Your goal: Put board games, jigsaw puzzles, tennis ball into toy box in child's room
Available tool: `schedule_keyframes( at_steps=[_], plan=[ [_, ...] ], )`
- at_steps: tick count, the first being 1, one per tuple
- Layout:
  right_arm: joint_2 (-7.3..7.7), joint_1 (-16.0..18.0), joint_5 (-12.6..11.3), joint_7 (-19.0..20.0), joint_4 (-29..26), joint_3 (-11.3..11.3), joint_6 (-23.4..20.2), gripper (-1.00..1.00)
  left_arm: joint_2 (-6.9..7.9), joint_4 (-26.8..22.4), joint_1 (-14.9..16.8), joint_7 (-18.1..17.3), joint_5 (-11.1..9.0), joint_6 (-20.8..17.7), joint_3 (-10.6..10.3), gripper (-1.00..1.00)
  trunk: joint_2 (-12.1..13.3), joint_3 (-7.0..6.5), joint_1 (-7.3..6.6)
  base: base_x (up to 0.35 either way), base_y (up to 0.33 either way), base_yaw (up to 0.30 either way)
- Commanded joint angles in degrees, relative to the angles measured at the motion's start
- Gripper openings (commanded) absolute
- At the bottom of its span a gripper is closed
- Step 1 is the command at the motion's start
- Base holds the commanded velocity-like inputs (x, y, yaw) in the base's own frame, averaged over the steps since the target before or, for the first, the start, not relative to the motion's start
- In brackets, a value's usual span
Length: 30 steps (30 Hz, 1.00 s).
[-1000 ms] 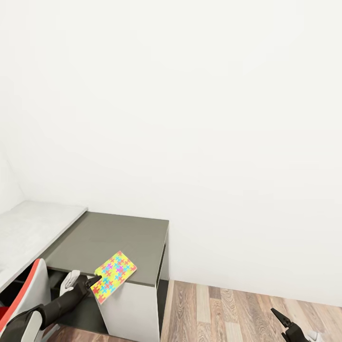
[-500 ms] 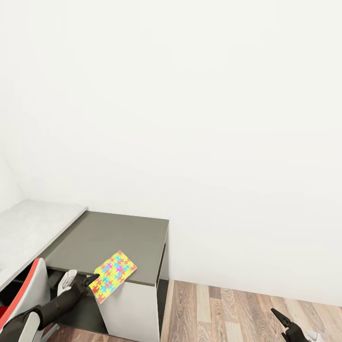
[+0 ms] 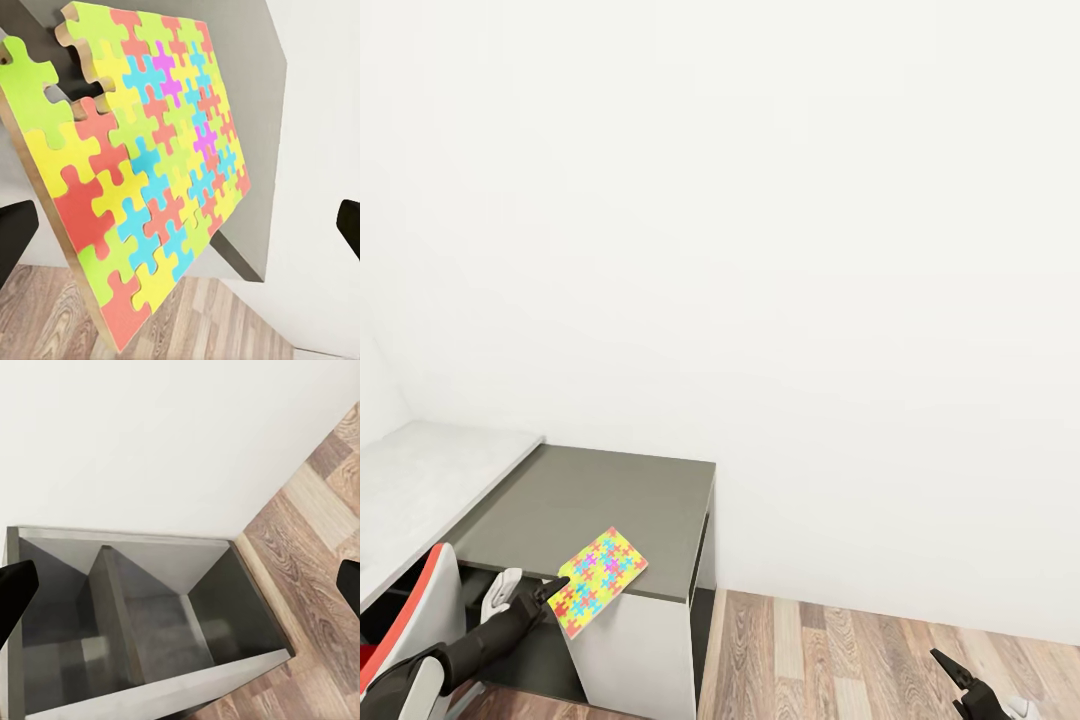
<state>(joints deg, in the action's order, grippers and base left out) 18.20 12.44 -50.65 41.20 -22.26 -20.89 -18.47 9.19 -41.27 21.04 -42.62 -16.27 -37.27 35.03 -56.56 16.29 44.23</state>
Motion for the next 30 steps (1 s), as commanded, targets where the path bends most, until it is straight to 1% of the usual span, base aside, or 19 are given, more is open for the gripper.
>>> schedule_keyframes(
  at_steps=[1, 8, 16, 27, 30],
  plan=[
    [-0.01, 0.0, -0.4, 0.1, 0.0, -0.2, -0.5, 1.0, -0.02, 0.0, 0.1, -0.1, -0.2, -0.5, 0.1, 1.0, -0.1, 0.07, 0.0, 0.0, 0.0, 0.0],
    [0.0, 0.0, -0.4, 0.1, 0.0, -0.2, -0.5, 1.0, 0.02, 0.0, 0.1, 0.0, -0.2, -1.0, 0.1, 1.0, -0.1, 0.07, 0.0, 0.0, 0.0, 0.0],
    [0.0, 0.0, -0.3, 0.1, 0.0, -0.2, -0.5, 1.0, 0.03, 0.0, 0.1, 2.2, -0.2, -1.4, 0.1, 1.0, -0.1, 0.07, 0.0, 0.0, 0.0, 0.0],
    [0.0, 0.0, -0.4, 0.1, 0.0, -0.2, -0.5, 1.0, 0.02, 0.0, 0.1, 3.4, -0.2, -2.7, 0.1, 1.0, -0.1, 0.07, 0.0, 0.0, 0.0, 0.0],
    [0.0, 0.1, -0.3, 0.1, 0.0, -0.1, -0.5, 1.0, -0.02, 0.0, 0.1, 3.5, -0.2, -2.8, 0.1, 1.0, -1.3, 0.61, 0.66, 0.0, 0.0, 0.0]
  ],
)
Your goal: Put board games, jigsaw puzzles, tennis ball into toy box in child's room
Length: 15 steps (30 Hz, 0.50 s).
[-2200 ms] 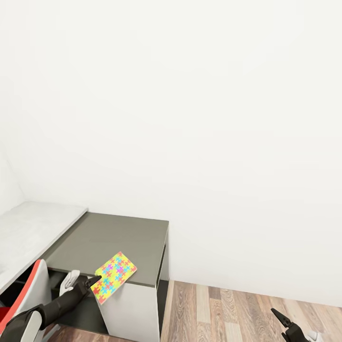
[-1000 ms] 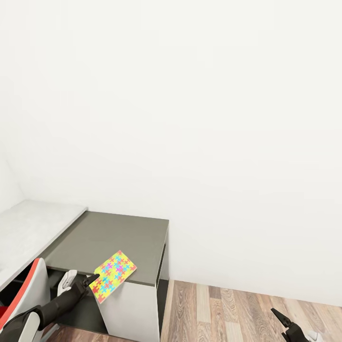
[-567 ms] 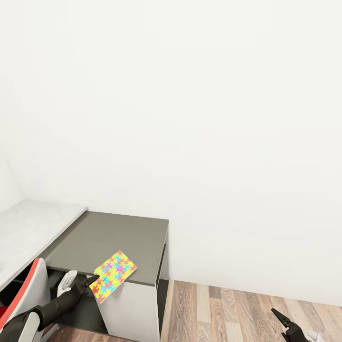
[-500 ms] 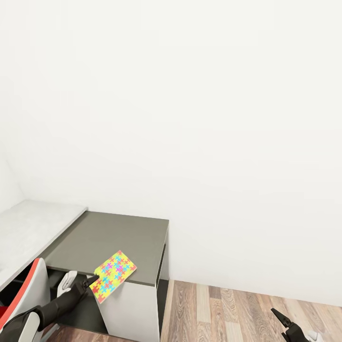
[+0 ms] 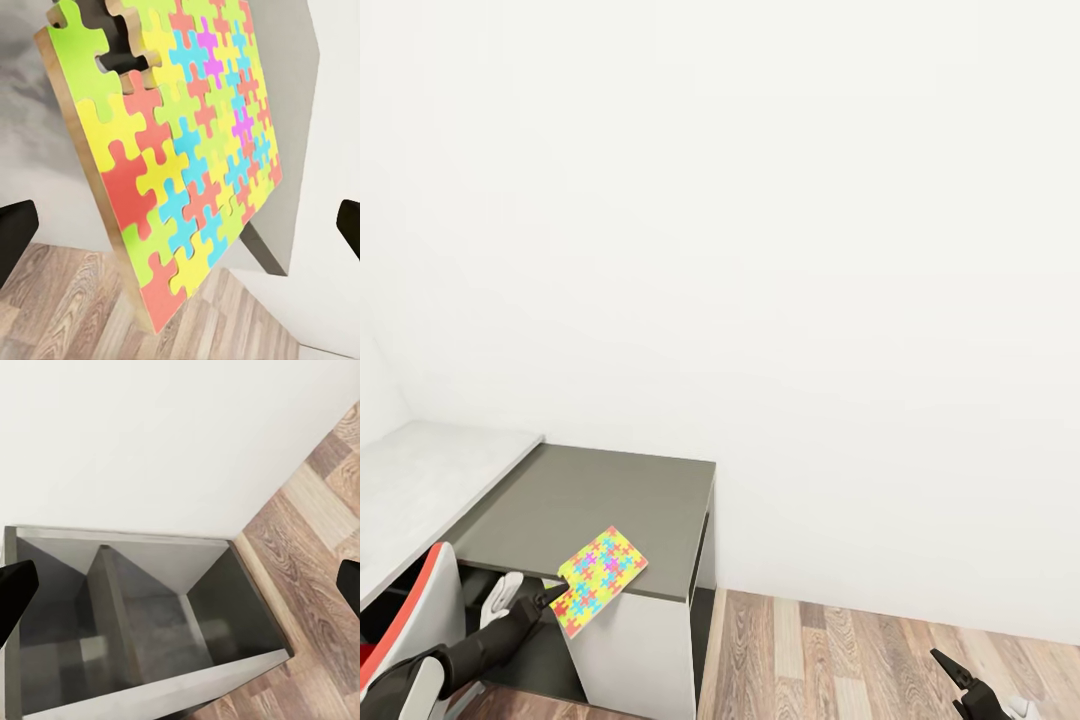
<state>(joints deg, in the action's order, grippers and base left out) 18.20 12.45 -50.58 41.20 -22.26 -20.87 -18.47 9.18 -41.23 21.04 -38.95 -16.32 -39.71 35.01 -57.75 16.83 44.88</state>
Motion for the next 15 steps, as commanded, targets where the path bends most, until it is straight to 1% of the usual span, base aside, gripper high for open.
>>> schedule_keyframes(
  at_steps=[1, 3, 12, 15],
  plan=[
    [-0.01, 0.0, -0.4, 0.1, 0.0, -0.2, -0.5, 1.0, -0.02, 0.0, 0.1, -0.1, -0.1, -0.4, 0.1, 1.0, -0.5, 0.26, 0.23, 0.0, 0.0, 0.0],
    [-0.01, 0.1, -0.4, 0.1, 0.0, -0.2, -0.5, 1.0, -0.03, 0.0, 0.1, -0.1, -0.1, -0.3, 0.1, 1.0, -1.3, 0.62, 0.67, 0.0, 0.0, 0.0],
    [-0.01, 0.0, -0.4, 0.1, 0.0, -0.2, -0.5, 1.0, -0.03, 0.0, 0.1, -0.1, -0.1, -0.4, 0.1, 1.0, -1.3, 0.62, 0.67, 0.0, 0.0, 0.0],
    [-0.01, 0.0, -0.4, 0.1, 0.0, -0.2, -0.5, 1.0, -0.04, 0.0, 0.1, -0.1, -0.1, -0.4, 0.1, 1.0, -2.5, 1.15, 1.33, 0.0, 0.0, 0.0]
  ],
)
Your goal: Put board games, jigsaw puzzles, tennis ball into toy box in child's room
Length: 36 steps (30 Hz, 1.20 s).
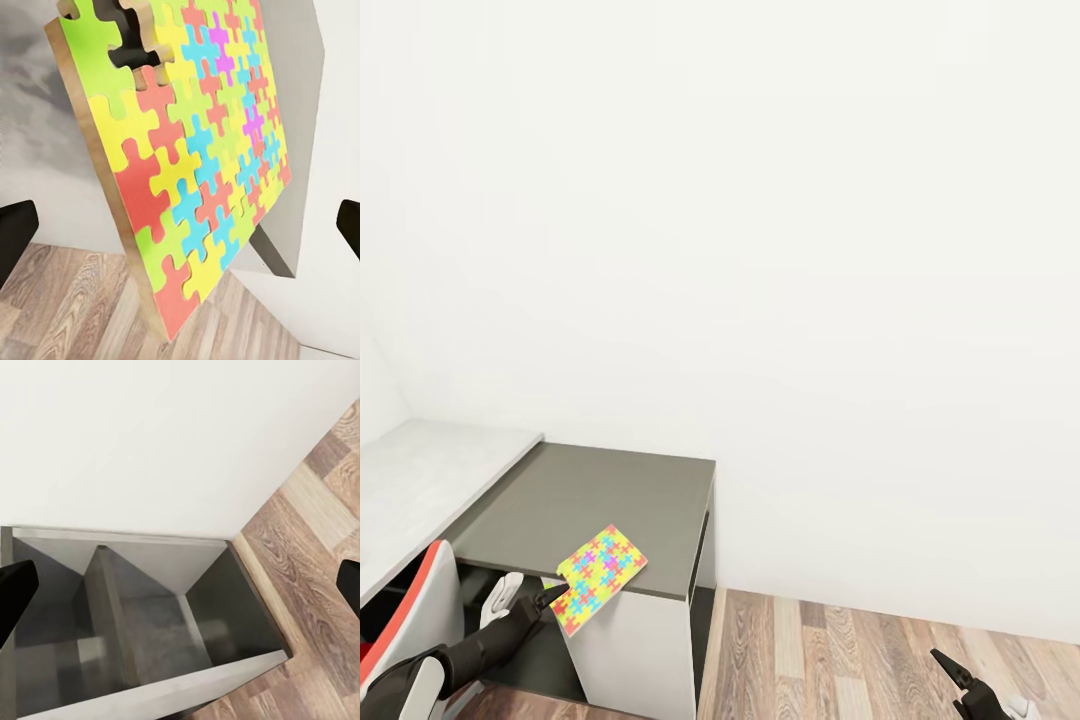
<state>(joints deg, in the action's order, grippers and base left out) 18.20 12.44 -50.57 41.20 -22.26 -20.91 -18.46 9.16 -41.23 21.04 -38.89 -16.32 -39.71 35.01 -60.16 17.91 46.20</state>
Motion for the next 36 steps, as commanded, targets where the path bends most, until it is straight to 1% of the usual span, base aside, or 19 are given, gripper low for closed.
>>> schedule_keyframes(
  at_steps=[1, 4, 18, 22, 36],
  plan=[
    [-0.01, 0.0, -0.4, 0.1, 0.0, -0.2, -0.5, 1.0, 0.0, 0.0, 0.1, -0.1, -0.1, -0.4, 0.1, 1.0, -0.5, 0.25, 0.23, 0.0, 0.0, 0.0],
    [-0.02, 0.0, -0.4, 0.1, 0.0, -0.2, -0.5, 1.0, -0.01, 0.0, 0.1, -0.1, -0.1, -0.4, 0.1, 1.0, -1.7, 0.79, 0.89, 0.0, 0.0, 0.0],
    [-0.01, 0.1, -0.4, 0.1, 0.0, -0.1, -0.4, 1.0, -0.02, 0.0, 0.1, -0.1, -0.1, -0.4, 0.1, 1.0, -1.7, 0.79, 0.89, 0.0, 0.0, 0.0],
    [-0.01, 0.1, -0.4, 0.1, 0.0, -0.2, -0.4, 1.0, -0.01, 0.0, 0.1, -0.1, -0.1, -0.4, 0.1, 1.0, -3.3, 1.51, 1.77, 0.0, 0.0, 0.0],
    [-0.01, 0.0, -0.4, 0.1, 0.0, -0.1, -0.4, 1.0, 0.05, 0.0, 0.1, -0.1, -0.2, -0.4, 0.1, 1.0, -3.3, 1.51, 1.77, 0.0, 0.0, 0.0]
  ],
)
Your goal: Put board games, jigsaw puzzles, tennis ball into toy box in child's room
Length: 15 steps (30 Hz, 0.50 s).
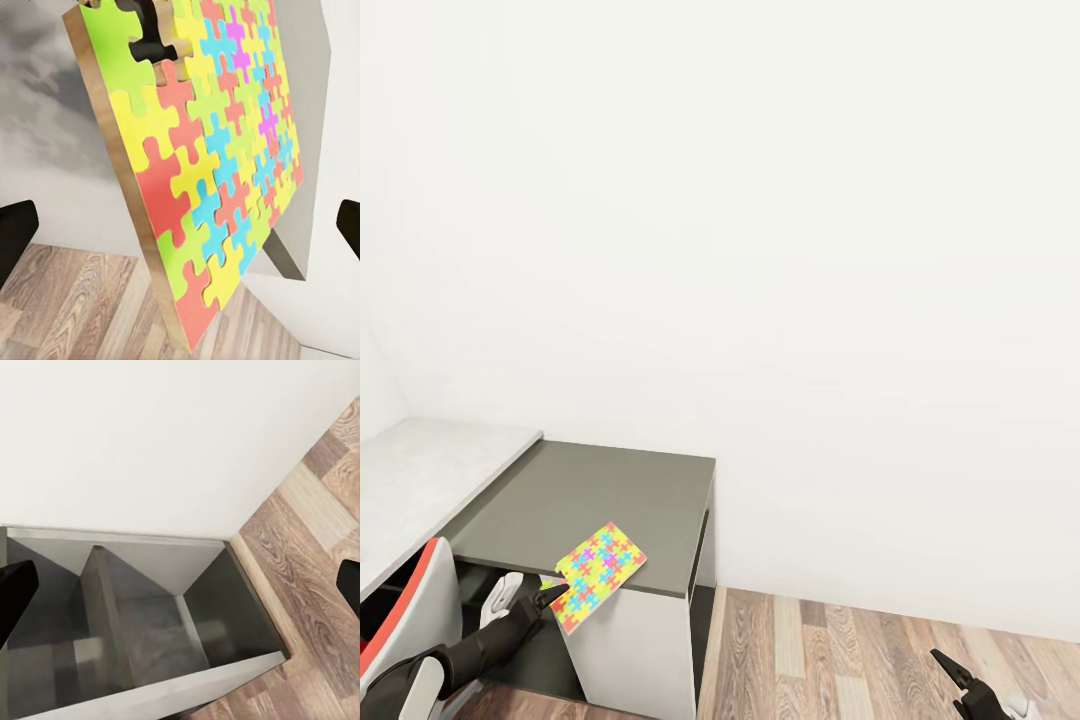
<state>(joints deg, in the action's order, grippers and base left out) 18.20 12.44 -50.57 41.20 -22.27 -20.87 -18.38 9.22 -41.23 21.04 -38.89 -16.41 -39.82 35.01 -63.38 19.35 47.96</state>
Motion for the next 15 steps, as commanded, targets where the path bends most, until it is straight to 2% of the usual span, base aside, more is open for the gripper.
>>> schedule_keyframes(
  at_steps=[1, 15],
  plan=[
    [-0.01, 0.0, -0.4, 0.1, 0.0, -0.2, -0.5, 1.0, -0.01, 0.0, 0.1, -0.1, -0.1, -0.3, 0.1, 1.0, 0.0, 0.07, 0.0, 0.0, 0.0, 0.0],
    [-0.01, 0.1, -0.4, 0.1, 0.0, -0.2, -0.5, 1.0, 0.01, 0.0, 0.1, -0.1, -0.1, -0.6, 0.1, 1.0, 0.0, 0.07, 0.0, 0.009, -0.055, 0.0]
  ],
)
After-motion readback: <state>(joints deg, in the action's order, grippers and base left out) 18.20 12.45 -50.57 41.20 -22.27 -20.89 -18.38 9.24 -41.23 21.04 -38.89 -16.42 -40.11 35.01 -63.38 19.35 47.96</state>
